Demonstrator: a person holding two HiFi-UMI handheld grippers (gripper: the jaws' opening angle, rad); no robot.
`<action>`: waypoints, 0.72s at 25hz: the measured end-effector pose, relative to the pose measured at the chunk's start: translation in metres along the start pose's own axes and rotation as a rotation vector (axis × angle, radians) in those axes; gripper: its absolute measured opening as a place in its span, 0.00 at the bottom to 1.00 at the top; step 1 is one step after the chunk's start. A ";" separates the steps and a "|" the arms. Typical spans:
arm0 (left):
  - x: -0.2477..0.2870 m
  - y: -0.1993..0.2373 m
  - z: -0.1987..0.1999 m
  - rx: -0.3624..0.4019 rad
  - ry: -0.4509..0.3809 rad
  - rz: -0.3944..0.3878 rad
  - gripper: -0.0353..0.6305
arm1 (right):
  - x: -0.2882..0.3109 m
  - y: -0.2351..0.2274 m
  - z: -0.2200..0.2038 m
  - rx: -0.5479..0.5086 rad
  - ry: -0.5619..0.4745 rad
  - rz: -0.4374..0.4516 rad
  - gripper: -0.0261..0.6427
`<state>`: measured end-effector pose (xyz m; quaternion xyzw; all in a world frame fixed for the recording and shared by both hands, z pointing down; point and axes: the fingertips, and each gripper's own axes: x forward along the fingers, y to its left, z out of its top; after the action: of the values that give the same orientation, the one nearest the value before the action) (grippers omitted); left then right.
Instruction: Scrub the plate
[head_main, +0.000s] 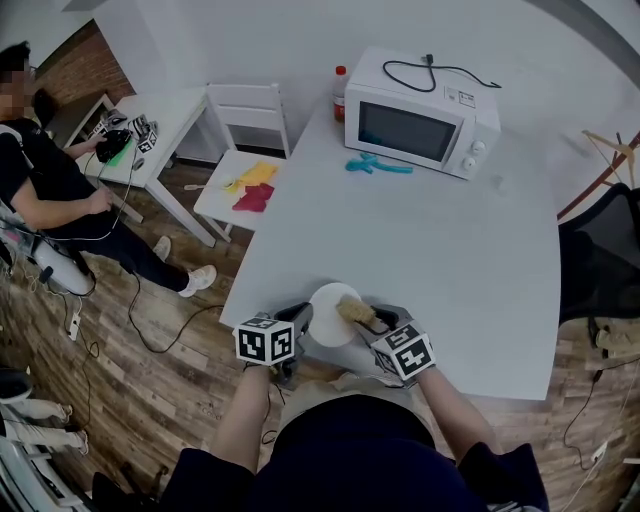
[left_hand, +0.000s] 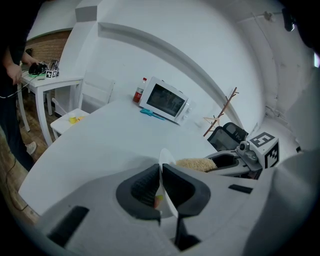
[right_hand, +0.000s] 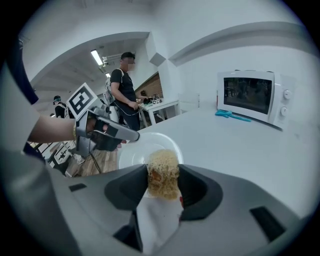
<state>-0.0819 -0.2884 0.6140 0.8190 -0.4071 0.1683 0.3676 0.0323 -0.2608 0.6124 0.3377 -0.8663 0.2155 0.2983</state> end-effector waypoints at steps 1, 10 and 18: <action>0.000 0.000 0.000 0.002 0.001 -0.001 0.10 | 0.001 -0.002 0.005 0.003 -0.004 -0.006 0.31; 0.000 0.001 0.000 0.002 0.003 0.011 0.10 | 0.016 -0.009 0.048 0.030 -0.070 -0.049 0.31; 0.001 0.004 -0.001 -0.006 0.004 0.022 0.10 | 0.020 0.019 0.069 0.082 -0.138 0.024 0.31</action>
<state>-0.0845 -0.2892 0.6170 0.8131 -0.4158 0.1725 0.3692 -0.0186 -0.2964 0.5722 0.3533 -0.8793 0.2304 0.2213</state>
